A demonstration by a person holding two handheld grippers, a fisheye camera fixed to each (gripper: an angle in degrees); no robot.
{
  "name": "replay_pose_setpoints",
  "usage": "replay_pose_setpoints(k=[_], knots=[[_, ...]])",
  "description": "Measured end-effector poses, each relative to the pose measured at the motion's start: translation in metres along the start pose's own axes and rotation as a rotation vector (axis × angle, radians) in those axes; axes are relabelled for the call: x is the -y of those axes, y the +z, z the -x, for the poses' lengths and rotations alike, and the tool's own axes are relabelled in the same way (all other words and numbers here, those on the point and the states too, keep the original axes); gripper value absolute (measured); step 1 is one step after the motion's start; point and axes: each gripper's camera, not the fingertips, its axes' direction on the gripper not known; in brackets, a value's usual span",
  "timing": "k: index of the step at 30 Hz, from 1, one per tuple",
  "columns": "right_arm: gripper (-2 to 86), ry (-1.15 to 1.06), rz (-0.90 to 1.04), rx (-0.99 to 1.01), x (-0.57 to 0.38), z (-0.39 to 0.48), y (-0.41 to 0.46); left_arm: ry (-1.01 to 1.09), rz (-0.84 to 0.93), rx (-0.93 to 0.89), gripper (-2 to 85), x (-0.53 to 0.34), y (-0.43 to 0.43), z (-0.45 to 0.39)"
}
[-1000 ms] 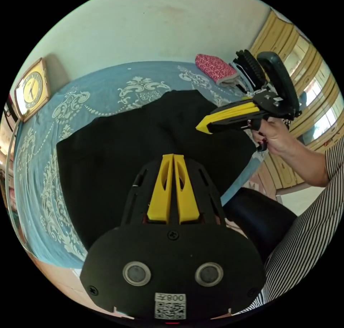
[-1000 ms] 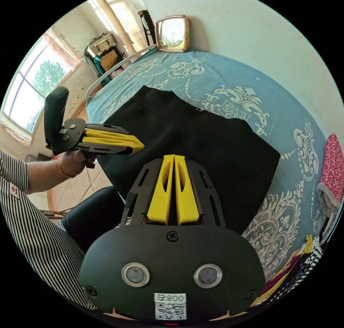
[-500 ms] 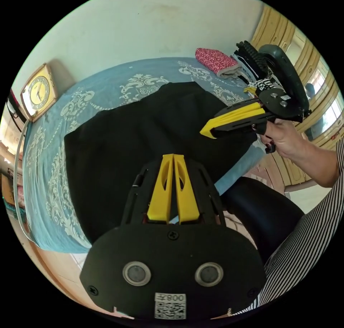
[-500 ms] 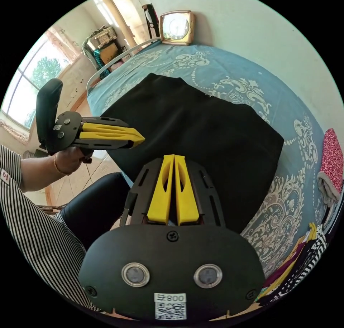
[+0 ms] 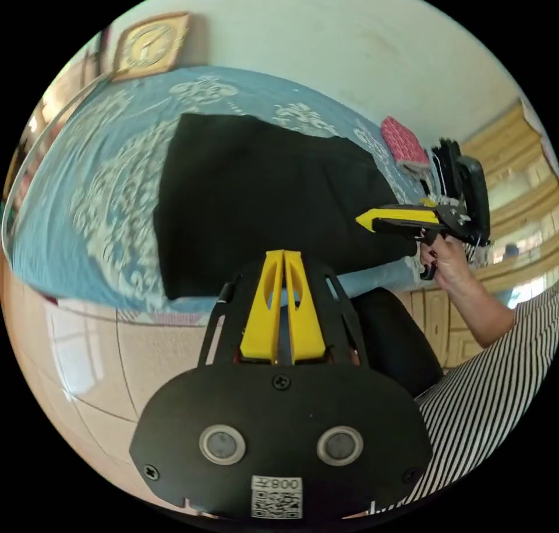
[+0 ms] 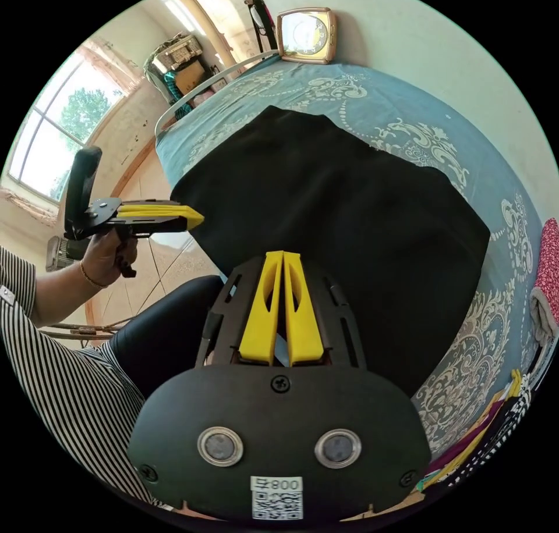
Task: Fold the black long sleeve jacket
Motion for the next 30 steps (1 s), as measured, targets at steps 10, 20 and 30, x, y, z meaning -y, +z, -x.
replay_pose_setpoints(k=[10, 20, 30], knots=[[0.2, -0.057, 0.152, 0.107, 0.051, 0.014, 0.050, -0.666, -0.193, -0.542, 9.6, -0.123, -0.019, 0.181], [4.8, -0.049, 0.138, 0.223, 0.086, 0.007, 0.037, -0.642, -0.277, -0.610, 11.3, -0.139, -0.040, 0.210], [11.4, -0.044, 0.117, 0.323, 0.202, 0.005, 0.044, -0.458, -0.305, -0.420, 8.5, -0.137, -0.093, 0.163]])
